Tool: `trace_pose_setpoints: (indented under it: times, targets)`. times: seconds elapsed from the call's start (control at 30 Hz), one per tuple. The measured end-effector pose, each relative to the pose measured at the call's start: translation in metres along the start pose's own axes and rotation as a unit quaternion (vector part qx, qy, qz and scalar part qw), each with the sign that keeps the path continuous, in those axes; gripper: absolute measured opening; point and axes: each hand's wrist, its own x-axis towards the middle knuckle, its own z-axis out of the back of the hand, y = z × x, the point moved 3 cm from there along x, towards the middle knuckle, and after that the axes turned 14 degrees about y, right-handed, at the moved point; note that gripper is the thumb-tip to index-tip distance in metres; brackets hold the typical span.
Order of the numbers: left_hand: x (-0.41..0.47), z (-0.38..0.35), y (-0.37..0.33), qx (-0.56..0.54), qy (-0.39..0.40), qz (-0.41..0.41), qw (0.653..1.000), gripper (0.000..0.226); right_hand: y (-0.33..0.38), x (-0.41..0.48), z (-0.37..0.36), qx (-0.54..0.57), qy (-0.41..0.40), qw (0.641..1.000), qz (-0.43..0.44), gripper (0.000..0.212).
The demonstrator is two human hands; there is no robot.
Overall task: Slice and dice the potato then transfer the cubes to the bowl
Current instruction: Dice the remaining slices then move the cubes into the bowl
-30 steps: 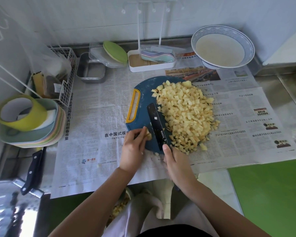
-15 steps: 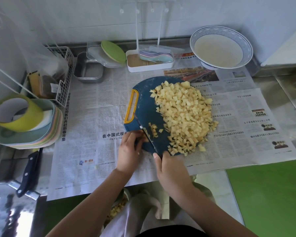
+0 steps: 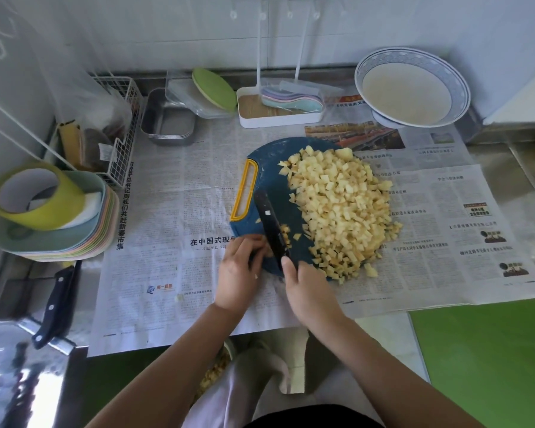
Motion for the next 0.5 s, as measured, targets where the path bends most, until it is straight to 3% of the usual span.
trace_pose_setpoints:
  times: [0.07,0.13,0.33,0.5]
  targets:
    - [-0.001,0.001,-0.001,-0.009,-0.001,-0.001,1.0,0.012,-0.012,0.002,0.001,0.126,0.007,0.992,0.018,0.051]
    - [0.0,0.003,-0.002,-0.02,-0.003,0.0,1.0,0.016,-0.019,0.0,0.001,0.173,0.002,0.985,0.021,0.054]
    - [0.0,0.007,-0.003,-0.033,-0.014,0.032,0.999,0.015,-0.012,-0.016,0.01,0.03,-0.035,0.997,0.059,0.045]
    - [-0.006,0.007,0.0,0.027,-0.045,0.068,0.996,0.03,-0.006,-0.025,0.004,-0.032,-0.035,0.996,0.07,0.042]
